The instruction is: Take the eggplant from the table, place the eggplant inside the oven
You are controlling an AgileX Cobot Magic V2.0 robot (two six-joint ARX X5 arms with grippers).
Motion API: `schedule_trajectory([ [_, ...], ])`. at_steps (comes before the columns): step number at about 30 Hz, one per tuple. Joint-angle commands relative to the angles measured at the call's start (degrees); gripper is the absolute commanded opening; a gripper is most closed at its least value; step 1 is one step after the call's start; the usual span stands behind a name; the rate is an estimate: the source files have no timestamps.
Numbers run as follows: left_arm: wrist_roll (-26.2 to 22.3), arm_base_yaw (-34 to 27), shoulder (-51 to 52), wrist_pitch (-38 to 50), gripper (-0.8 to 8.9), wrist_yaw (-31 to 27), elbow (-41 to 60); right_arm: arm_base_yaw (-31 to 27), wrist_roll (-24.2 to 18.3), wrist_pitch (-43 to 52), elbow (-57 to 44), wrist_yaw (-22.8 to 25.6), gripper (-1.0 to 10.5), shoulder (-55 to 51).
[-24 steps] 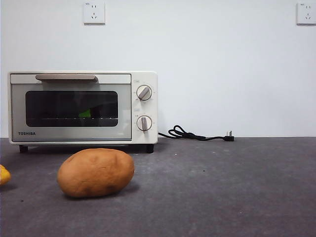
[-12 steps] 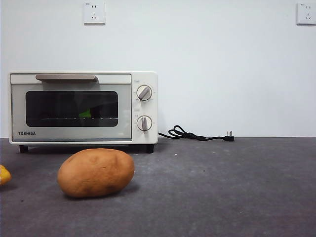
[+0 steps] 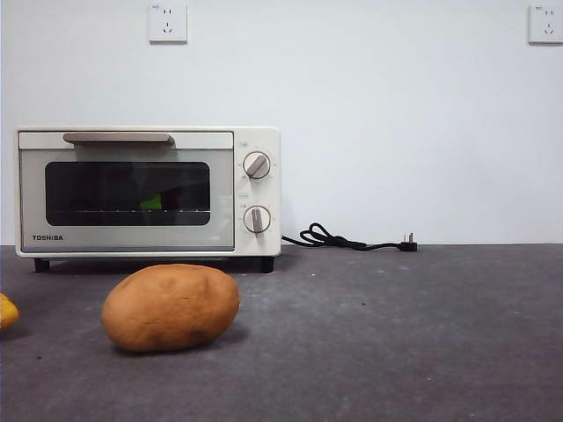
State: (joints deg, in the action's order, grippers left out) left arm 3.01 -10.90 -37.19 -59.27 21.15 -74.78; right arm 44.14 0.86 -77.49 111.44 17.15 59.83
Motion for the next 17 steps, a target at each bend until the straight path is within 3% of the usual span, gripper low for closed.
schedule_trajectory([
  [1,-0.59,0.13,-0.15,0.44,-0.04,-0.15,0.09,0.09,0.61,-1.29,-0.07,0.26,0.0,-0.02],
  [17,0.46,0.13,-0.72,0.44,-0.04,0.28,0.09,0.09,0.59,-1.29,-0.07,0.33,0.0,0.07],
])
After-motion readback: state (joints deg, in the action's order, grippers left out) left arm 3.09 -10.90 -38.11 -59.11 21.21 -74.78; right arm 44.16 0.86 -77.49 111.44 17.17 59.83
